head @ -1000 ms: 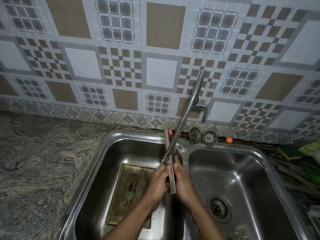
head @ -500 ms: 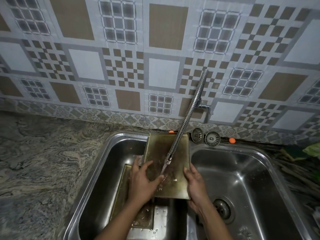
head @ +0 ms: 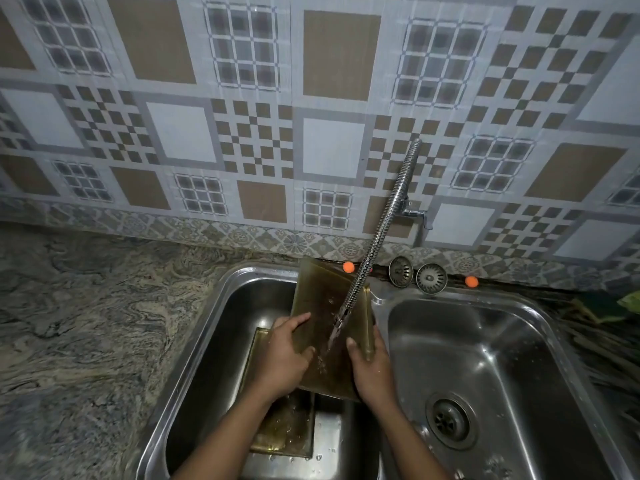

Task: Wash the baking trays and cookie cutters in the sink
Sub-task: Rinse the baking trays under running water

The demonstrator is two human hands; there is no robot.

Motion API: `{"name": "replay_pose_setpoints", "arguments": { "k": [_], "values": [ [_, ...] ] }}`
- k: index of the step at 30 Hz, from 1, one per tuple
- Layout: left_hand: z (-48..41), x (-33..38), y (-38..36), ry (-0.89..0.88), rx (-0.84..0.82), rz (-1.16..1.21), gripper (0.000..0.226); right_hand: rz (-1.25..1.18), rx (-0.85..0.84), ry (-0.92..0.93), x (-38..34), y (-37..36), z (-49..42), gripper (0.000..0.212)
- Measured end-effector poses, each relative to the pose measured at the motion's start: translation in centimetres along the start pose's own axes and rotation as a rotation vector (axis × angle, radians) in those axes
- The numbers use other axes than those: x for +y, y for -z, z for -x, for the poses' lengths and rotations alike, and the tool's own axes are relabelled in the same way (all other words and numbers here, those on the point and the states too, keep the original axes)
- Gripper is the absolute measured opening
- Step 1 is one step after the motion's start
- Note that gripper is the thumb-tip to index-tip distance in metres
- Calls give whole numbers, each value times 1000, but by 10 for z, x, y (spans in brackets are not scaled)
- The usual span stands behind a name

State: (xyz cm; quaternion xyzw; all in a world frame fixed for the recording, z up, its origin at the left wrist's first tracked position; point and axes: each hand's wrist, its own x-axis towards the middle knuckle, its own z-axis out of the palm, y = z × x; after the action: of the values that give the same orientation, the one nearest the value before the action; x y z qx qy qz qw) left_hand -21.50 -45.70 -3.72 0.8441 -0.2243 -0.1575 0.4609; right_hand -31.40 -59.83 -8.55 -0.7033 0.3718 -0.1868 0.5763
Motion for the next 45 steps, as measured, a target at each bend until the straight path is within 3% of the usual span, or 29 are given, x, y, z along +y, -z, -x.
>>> {"name": "replay_pose_setpoints", "arguments": {
  "k": [4,10,16,21,25,28,33,36,38,42,45],
  "values": [
    [5,34,-31,-86,-112,-1,53,-33,141,-96,15,26,2,52],
    [26,72,-105,-191,-317,-88,74,-56,241,-161,54,94,8,44],
    [39,118,-164,-426,-328,-235,81,-66,193,-146,59,149,-7,27],
    [38,114,-206,-630,-305,-274,88,-99,256,-155,63,191,-29,18],
    [30,94,-232,-509,-276,-326,104,-32,445,-231,101,225,-53,33],
    [21,76,-254,-429,-213,-401,109,-24,514,-227,98,246,-56,32],
    [8,48,-287,-237,-299,-234,83,198,466,-124,133,260,-70,32],
    [-1,24,-303,-91,-321,-176,92,288,343,-65,149,265,-75,35],
    [-7,16,-310,-70,-325,-149,96,303,284,-73,155,266,-77,36],
    [-13,6,-323,-2,-309,-57,75,323,239,-137,175,266,-83,34],
    [-13,-9,-333,103,-354,1,73,394,194,-202,184,270,-85,30]
  ]
}}
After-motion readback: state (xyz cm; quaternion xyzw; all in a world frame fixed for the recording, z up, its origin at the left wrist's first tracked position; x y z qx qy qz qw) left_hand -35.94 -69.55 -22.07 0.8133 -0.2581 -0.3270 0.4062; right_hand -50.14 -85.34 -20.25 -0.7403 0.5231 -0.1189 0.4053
